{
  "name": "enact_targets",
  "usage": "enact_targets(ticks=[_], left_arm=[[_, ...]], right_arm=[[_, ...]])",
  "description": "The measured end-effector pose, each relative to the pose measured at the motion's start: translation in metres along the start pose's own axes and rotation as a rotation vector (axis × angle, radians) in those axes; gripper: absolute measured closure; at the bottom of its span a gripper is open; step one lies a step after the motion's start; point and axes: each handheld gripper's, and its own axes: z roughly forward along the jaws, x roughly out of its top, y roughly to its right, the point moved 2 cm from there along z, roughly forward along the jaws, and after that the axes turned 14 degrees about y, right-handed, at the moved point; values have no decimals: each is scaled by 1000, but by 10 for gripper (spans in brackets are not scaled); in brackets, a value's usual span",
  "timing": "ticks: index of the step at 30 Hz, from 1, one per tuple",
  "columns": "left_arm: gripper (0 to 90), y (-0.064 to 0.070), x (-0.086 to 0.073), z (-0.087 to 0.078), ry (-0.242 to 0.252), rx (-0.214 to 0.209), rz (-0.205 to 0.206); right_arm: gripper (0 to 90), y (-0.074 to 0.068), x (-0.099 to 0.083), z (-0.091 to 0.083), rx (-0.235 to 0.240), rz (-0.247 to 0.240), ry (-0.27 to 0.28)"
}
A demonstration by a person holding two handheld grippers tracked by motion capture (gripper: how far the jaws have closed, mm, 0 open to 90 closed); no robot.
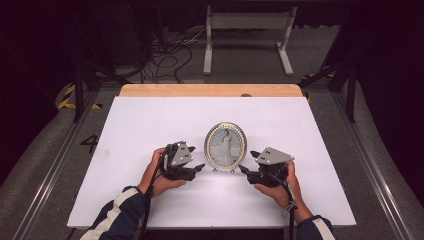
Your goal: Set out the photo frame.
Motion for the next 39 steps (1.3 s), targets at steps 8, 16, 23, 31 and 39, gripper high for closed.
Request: enact_targets(ticks=[8,16,23,31,39], left_arm=[[221,4,-5,-3,-13,3,3],[109,4,-9,-9,-4,0,-8],[74,4,-15,-19,-14,-7,13],[56,0,-23,-35,-12,22,7],[58,-5,-32,-55,-19,52,6]], right_arm=[[272,-6,-6,-2,-8,-20,-39],[243,-3,-12,-7,-30,-5,-35],[218,-1,-13,-14,-49,-7,-15],[106,2,-13,-22,-54,35,40],[67,5,-20,-31,-32,56,63]])
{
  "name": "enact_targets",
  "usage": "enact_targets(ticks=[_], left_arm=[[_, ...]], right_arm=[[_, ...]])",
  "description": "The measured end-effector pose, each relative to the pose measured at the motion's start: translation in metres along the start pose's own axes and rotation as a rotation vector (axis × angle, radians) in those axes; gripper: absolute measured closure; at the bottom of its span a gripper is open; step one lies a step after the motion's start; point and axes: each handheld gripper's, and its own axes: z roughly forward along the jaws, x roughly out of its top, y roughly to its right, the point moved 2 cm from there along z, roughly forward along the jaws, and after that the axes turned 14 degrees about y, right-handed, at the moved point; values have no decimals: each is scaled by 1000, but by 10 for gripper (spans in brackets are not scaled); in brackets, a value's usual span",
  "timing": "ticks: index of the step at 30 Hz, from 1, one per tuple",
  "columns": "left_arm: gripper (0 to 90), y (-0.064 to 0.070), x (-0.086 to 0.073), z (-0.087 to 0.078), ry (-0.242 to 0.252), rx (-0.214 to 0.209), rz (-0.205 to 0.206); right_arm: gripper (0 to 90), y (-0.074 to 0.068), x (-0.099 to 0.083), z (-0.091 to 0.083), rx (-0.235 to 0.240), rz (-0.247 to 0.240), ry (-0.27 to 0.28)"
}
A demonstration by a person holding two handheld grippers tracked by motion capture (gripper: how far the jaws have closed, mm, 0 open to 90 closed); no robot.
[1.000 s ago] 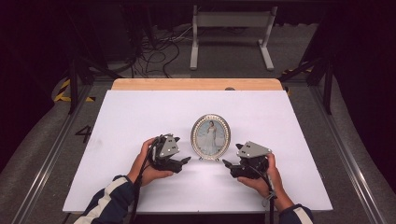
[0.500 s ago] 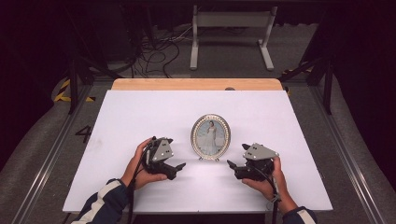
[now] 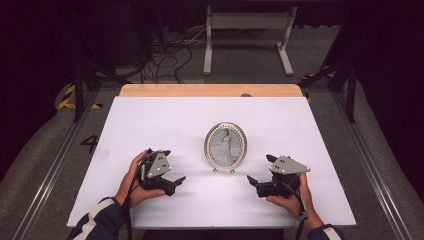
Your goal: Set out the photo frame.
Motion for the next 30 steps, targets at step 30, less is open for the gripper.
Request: enact_targets(ticks=[30], left_arm=[[53,-14,-32,-53,-19,75,-8]], right_arm=[[108,18,-22,-29,-171,-65,-34]])
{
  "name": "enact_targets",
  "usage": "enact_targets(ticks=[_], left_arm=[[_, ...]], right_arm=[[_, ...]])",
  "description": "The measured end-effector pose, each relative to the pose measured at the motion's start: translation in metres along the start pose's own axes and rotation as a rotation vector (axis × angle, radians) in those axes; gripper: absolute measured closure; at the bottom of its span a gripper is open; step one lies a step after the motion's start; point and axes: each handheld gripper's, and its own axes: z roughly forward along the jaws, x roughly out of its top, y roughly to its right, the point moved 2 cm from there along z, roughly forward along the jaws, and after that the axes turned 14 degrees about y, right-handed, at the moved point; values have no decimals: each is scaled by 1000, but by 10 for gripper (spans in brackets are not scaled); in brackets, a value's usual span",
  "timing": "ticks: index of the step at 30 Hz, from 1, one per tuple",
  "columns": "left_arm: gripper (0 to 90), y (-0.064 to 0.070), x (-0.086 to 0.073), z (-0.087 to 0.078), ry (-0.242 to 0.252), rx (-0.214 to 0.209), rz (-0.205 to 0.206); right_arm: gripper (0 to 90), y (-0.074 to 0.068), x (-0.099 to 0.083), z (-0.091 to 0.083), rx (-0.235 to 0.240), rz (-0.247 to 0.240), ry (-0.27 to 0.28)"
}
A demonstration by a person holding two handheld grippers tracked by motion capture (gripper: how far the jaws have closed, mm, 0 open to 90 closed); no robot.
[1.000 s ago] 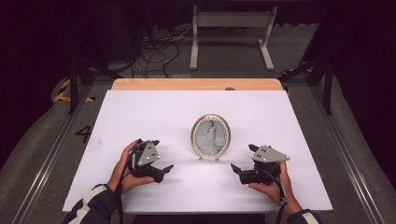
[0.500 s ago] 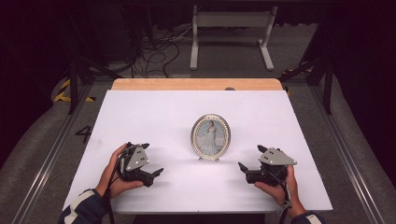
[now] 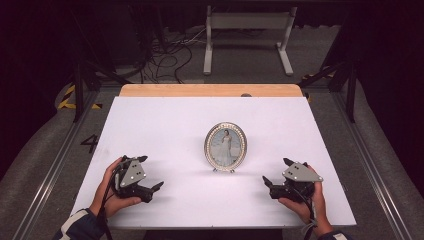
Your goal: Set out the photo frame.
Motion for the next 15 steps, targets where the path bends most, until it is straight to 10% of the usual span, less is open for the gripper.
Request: enact_targets(ticks=[15], left_arm=[[56,-15,-23,-30,18,60,-78]], right_arm=[[107,15,-12,-19,-52,9,-12]])
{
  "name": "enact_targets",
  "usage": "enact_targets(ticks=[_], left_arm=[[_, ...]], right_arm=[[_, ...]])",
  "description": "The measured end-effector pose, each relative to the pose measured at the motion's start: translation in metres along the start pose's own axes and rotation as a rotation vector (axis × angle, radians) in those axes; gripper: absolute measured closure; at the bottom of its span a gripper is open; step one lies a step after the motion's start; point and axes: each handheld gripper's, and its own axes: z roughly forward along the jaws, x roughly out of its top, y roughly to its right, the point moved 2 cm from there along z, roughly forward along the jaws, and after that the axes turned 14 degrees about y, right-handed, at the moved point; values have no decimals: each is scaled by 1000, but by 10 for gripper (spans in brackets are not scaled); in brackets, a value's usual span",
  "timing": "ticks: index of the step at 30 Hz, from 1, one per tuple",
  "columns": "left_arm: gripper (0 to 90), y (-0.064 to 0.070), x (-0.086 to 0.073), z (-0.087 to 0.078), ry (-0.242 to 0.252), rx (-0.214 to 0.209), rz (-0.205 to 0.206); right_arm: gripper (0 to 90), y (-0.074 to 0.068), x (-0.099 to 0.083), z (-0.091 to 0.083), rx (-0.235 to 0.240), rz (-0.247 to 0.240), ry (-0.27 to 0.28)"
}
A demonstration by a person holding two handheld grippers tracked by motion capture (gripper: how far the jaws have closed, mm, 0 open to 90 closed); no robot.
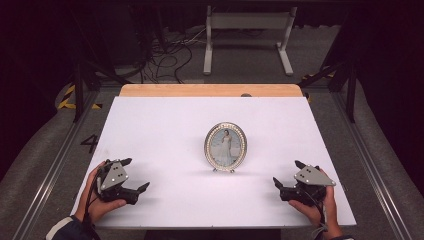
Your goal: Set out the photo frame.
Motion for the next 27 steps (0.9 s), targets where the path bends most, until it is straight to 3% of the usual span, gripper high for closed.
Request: enact_targets(ticks=[10,27], left_arm=[[57,-10,-11,-4,-17,31,-61],[49,-6,-10,-4,-1,35,-62]], right_arm=[[107,6,-15,-5,-6,2,-26],[102,3,-10,-5,-2,-6,-2]])
